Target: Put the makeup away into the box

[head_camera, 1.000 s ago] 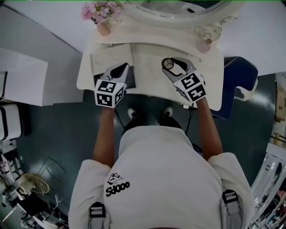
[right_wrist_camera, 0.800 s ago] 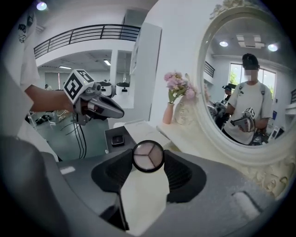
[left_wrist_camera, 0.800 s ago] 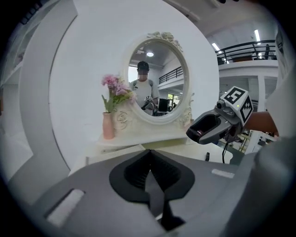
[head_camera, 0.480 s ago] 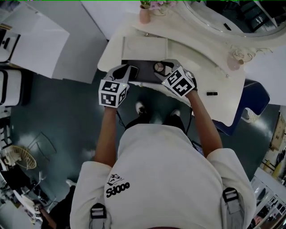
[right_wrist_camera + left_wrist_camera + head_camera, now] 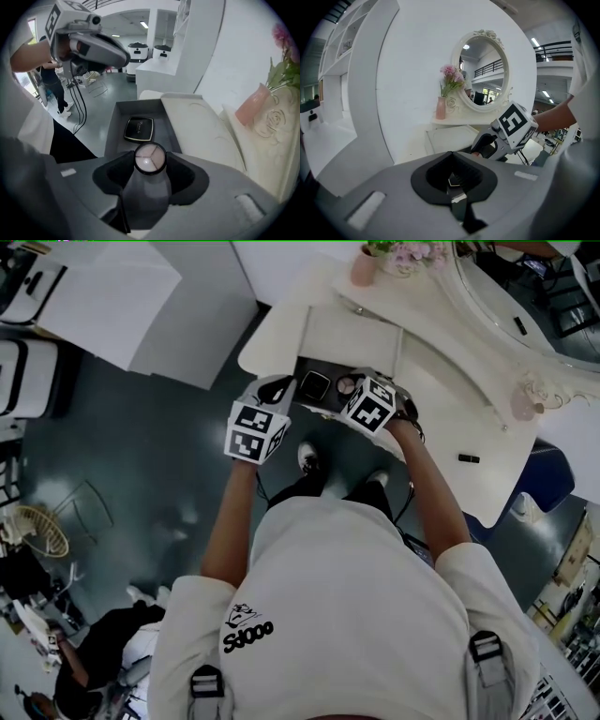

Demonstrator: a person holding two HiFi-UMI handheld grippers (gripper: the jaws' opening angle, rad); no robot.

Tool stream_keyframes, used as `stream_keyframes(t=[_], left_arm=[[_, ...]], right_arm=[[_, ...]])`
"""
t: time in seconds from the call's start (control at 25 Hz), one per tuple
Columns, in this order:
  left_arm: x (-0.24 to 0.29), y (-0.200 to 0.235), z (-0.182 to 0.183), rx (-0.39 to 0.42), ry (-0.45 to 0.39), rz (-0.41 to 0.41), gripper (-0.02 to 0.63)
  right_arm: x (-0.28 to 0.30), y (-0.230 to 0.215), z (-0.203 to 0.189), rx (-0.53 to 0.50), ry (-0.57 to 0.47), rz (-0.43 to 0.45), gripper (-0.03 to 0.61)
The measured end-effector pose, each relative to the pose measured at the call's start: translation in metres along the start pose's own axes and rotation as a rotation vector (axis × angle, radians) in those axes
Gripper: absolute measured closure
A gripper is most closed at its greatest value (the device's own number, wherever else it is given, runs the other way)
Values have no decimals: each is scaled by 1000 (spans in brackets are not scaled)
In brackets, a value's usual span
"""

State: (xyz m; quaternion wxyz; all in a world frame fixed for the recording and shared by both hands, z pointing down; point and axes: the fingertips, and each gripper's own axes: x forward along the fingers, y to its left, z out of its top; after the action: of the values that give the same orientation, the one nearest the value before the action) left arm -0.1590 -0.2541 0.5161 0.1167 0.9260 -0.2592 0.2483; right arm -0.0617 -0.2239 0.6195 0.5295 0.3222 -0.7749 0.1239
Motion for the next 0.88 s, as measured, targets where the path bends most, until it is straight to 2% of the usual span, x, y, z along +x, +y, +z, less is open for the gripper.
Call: stream_keyframes(t=[0.16, 0.44, 0.72, 0.88], left_arm=[[0, 11, -4, -17, 6, 1, 595], [1, 21, -5, -32, 12, 9, 595], [0, 11, 9, -28, -3, -10, 595], [5, -5, 20, -9, -6, -32, 595]], right_arm=[[19, 2, -1, 12, 64, 49, 362], [39, 2, -6, 12, 122, 66, 360], [33, 1, -8, 2, 114, 45, 356], [9, -1, -7, 3, 56, 24, 354]])
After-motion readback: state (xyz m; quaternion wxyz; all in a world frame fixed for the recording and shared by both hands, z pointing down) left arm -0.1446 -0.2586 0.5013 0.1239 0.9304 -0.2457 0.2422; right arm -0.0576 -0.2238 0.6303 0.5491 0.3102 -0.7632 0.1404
